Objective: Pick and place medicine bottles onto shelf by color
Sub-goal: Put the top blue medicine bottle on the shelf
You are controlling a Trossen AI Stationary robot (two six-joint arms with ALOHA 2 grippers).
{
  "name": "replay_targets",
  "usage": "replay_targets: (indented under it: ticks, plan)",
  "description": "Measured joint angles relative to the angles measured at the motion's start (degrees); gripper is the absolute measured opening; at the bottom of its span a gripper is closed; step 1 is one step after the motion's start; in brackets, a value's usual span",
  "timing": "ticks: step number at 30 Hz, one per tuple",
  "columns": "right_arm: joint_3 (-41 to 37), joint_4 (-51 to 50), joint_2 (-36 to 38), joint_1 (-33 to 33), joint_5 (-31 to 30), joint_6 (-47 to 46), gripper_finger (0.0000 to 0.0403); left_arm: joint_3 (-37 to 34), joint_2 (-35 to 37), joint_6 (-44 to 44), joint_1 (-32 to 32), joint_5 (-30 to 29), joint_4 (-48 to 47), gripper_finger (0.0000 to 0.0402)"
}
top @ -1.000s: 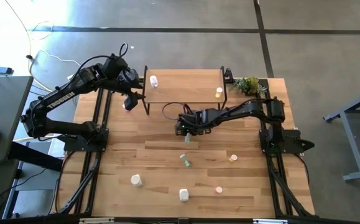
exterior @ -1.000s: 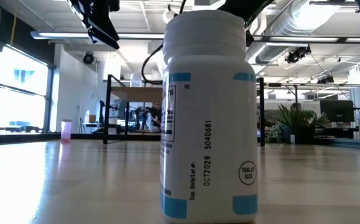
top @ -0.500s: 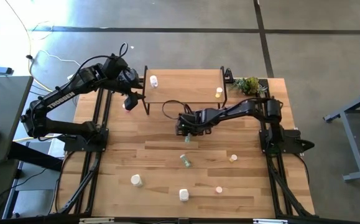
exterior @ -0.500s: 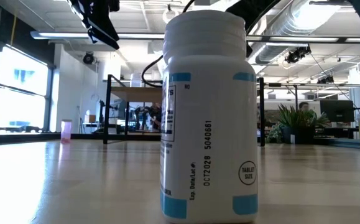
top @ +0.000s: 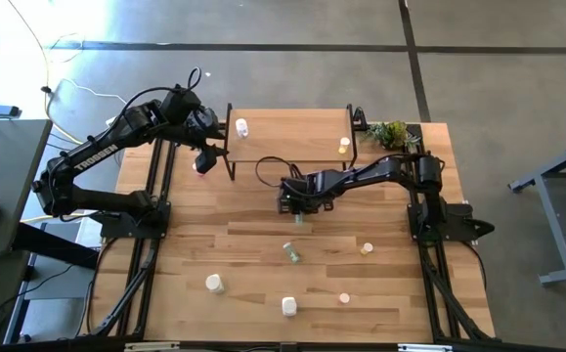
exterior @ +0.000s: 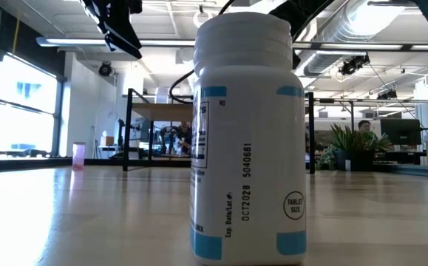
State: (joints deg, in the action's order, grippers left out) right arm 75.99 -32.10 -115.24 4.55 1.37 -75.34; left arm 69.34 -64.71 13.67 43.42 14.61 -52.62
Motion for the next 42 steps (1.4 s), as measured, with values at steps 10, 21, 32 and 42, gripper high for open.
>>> replay_targets:
  ticks: [10, 21, 32, 42]
  plan:
    - [0.00, 2.46, 4.10, -3.61, 0.52, 4.87, 0.0086, 0.00, 0.00, 0.00, 0.00, 0.00, 0.00, 0.0229]
    - [0.00, 20.96, 9.65, -4.08, -11.72, 20.59, 0.0085, 0.00, 0.00, 0.00, -0.02, 0.00, 0.22, 0.0229]
    - [0.02, 41.20, 9.73, -0.32, -21.04, 45.38, 0.0085, 0.00, 0.00, 0.95, -0.02, 0.00, 0.23, 0.0229]
    - [0.02, 59.83, 9.41, 3.84, -22.37, 69.04, 0.0085, 0.00, 0.00, 1.01, -0.02, -0.01, 0.22, 0.0229]
